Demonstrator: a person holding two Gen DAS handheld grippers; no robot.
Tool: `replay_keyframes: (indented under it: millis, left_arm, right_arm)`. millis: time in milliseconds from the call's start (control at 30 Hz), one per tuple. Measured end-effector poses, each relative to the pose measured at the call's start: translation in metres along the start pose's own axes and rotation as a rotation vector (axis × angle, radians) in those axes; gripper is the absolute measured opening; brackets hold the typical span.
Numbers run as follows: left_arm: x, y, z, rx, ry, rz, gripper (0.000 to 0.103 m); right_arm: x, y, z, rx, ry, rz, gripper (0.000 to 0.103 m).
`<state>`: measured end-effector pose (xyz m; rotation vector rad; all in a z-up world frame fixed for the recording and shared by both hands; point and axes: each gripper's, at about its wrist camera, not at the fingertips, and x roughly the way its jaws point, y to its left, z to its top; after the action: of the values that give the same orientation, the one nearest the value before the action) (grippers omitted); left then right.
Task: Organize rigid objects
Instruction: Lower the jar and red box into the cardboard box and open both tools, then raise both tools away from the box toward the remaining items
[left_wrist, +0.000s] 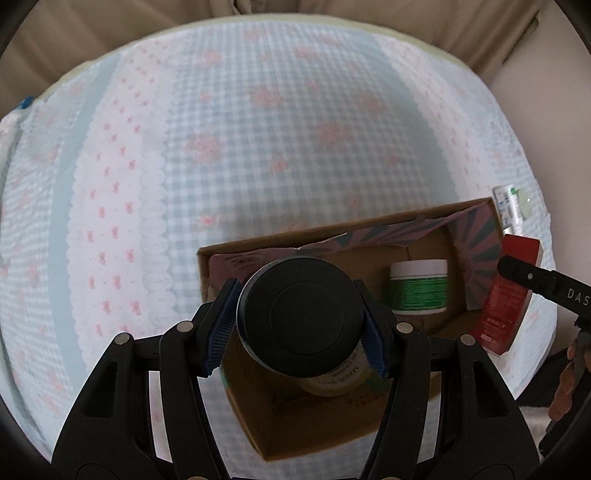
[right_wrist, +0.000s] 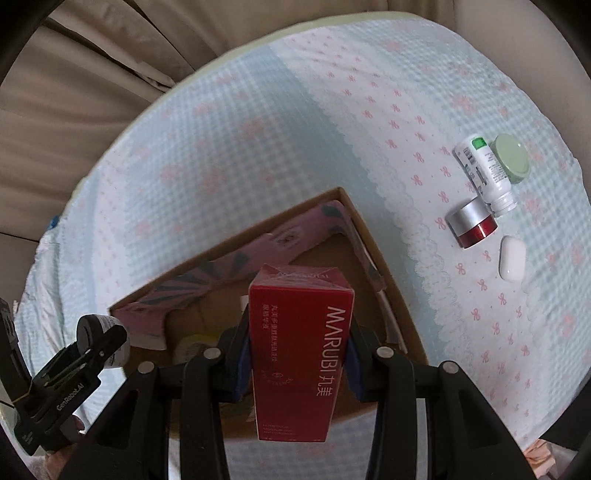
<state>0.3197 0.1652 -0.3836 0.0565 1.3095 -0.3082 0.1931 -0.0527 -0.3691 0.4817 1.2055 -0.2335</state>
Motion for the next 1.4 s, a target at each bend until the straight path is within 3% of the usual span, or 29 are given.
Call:
replay_keyframes:
  millis: [167, 233, 267, 333, 400, 500, 1000, 1400]
  left_arm:
    - [0.016, 0.002, 0.006, -0.003, 0.029, 0.003, 0.057]
    - [0.019, 0.003, 0.008, -0.018, 0.037, -0.039, 0.081]
    - [0.018, 0.003, 0.009, -0.023, 0.035, -0.058, 0.102]
    - [0.014, 0.001, 0.010, -0.015, 0.021, -0.063, 0.103]
    - [0.011, -0.002, 0.009, 0.004, 0.017, -0.044, 0.103]
    - [0.006, -0.002, 0.005, 0.013, 0.012, -0.033, 0.103]
    - [-0.042, -0.003, -0.015, -0.035, -0.061, -0.017, 0.103]
    - [-0.143, -0.015, -0.061, -0.097, -0.204, 0.013, 0.103]
  right_arm:
    - [0.021, -0.001, 0.004, -0.012, 0.042, -0.027, 0.039]
    - [0.028, 0.001, 0.006, -0.020, 0.062, -0.031, 0.040]
    - [0.031, 0.002, 0.007, -0.017, 0.063, -0.021, 0.043]
    - [0.035, 0.003, 0.008, -0.015, 0.063, -0.026, 0.073]
    - [0.034, 0.003, 0.009, -0.010, 0.038, -0.044, 0.091]
    - [0.030, 0.004, 0.008, -0.012, 0.005, -0.032, 0.103]
    - [0.001, 0.008, -0.007, -0.064, -0.050, 0.019, 0.103]
    - [-0.076, 0.022, -0.030, -0.153, -0.135, 0.066, 0.103]
